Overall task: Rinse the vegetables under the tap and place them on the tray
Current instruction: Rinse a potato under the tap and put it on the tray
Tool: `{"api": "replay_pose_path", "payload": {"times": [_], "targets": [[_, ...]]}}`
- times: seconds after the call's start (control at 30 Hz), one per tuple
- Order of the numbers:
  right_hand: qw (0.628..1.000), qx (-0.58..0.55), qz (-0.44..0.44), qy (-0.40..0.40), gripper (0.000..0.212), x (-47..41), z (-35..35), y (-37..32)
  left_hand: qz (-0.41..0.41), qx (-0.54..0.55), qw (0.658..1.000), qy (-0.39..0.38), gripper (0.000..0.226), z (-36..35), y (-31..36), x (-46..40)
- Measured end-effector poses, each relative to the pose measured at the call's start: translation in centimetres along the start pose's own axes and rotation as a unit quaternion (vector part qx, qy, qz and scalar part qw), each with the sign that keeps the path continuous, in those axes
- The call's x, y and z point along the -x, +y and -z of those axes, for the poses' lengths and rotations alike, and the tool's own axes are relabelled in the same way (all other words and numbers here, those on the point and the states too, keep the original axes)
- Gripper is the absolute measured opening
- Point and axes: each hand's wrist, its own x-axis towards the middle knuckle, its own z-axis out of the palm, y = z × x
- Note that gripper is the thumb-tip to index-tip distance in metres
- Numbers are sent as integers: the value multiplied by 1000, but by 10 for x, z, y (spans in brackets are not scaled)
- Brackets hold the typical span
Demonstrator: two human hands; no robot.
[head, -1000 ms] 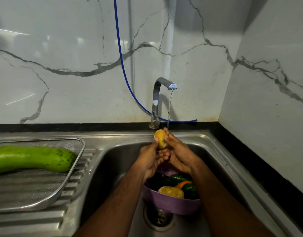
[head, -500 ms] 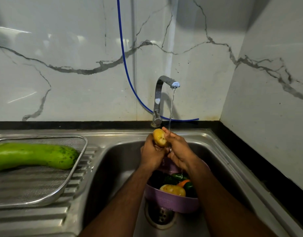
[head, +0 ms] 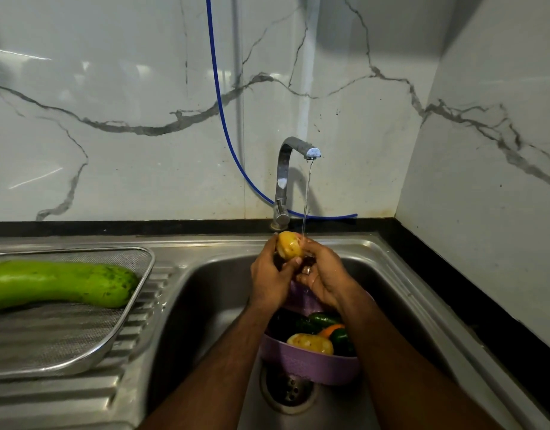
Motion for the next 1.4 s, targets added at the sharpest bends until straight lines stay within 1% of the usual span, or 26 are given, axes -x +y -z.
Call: {"api": "replay_pose_path", "payload": {"times": [0.07, 0.17, 0.27, 0.37, 0.47, 0.57, 0.67, 0.8, 0.87, 0.93, 1.07, 1.1, 1.17, 1.27, 1.33, 1.4], "targets": [[1000, -19, -7, -5, 17, 1, 2, 0, 8, 5, 1000, -8, 66, 0, 1, 0], [1000, 16, 6, -3, 26, -5, 3, 5, 1, 14, 1000, -20, 68, -1, 1, 1], [998, 51, 5, 35, 33, -10, 0, 8, 0, 11, 1000, -28, 74, -2, 0, 1], [994, 70, -43, 77, 42, -15, 0, 7, 7, -9, 999, -41, 80, -2, -3, 1], [983, 134, -63, 105, 57, -16, 3, 7, 25, 18, 998, -47, 77, 0, -1, 2], [976, 180, -47, 111, 54, -15, 6, 5, 35, 46, 997, -44, 67, 0, 0, 2], [982, 153, -47, 95, 47, -14, 11, 1, 91, 87, 991, -48, 51, -3, 3, 4], [994, 106, -35, 20, 33, -3, 16, -2, 143, 125, 982, -10, 35, -5, 9, 5], [994, 106, -27, -13, 28, -1, 18, -3, 168, 164, 972, -6, 34, -4, 11, 5], [993, 114, -20, -23, 25, -2, 17, -2, 187, 200, 961, -22, 36, -2, 11, 5], [994, 107, 2, 29, 36, -10, 14, 2, 205, 308, 927, -64, 27, 1, 14, 5], [994, 106, 7, 37, 39, -12, 15, 3, 205, 312, 925, -66, 26, 1, 14, 4], [993, 115, 11, 41, 44, -14, 17, 5, 200, 288, 934, -64, 24, 0, 13, 4], [994, 109, 3, 32, 53, -13, 21, 6, 207, 264, 941, -37, 23, -2, 13, 4], [997, 73, -5, 20, 60, -12, 22, 7, 214, 291, 932, -11, 20, -1, 16, 4], [999, 25, -4, 22, 57, -13, 22, 8, 209, 300, 931, 0, 18, 0, 15, 3]]}}
